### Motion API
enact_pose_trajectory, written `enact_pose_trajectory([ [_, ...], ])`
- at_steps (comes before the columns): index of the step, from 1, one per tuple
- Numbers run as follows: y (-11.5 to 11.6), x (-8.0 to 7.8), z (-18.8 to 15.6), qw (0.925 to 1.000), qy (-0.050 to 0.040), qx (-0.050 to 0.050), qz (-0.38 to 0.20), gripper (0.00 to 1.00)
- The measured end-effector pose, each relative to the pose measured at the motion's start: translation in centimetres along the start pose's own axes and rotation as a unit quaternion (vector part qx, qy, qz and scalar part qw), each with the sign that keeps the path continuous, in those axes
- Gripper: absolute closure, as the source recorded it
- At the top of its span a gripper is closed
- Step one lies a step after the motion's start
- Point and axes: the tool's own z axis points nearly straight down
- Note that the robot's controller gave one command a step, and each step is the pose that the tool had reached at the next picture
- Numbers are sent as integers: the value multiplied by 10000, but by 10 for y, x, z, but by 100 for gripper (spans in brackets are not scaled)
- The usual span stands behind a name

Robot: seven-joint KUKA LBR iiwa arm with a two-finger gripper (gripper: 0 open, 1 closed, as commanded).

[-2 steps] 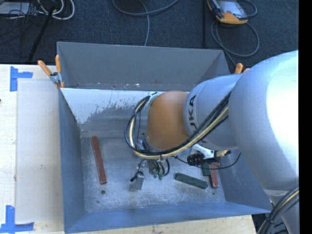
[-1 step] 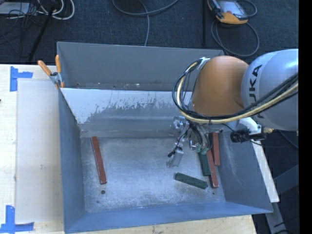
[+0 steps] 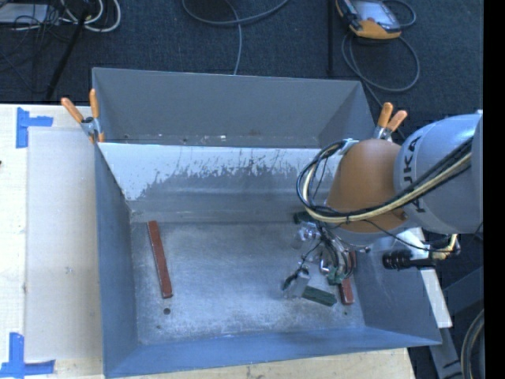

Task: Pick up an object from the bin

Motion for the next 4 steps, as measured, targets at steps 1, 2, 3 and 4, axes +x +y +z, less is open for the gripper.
enact_pose_trajectory([
  [1,-69,2,11,10000,-22,-3,14,0],
  [2,-48,34,22,9942,-2,-25,1071,0],
  [3,-49,32,21,9941,-18,-27,1085,100],
  [4,-35,32,-143,9937,-72,-40,1121,100],
])
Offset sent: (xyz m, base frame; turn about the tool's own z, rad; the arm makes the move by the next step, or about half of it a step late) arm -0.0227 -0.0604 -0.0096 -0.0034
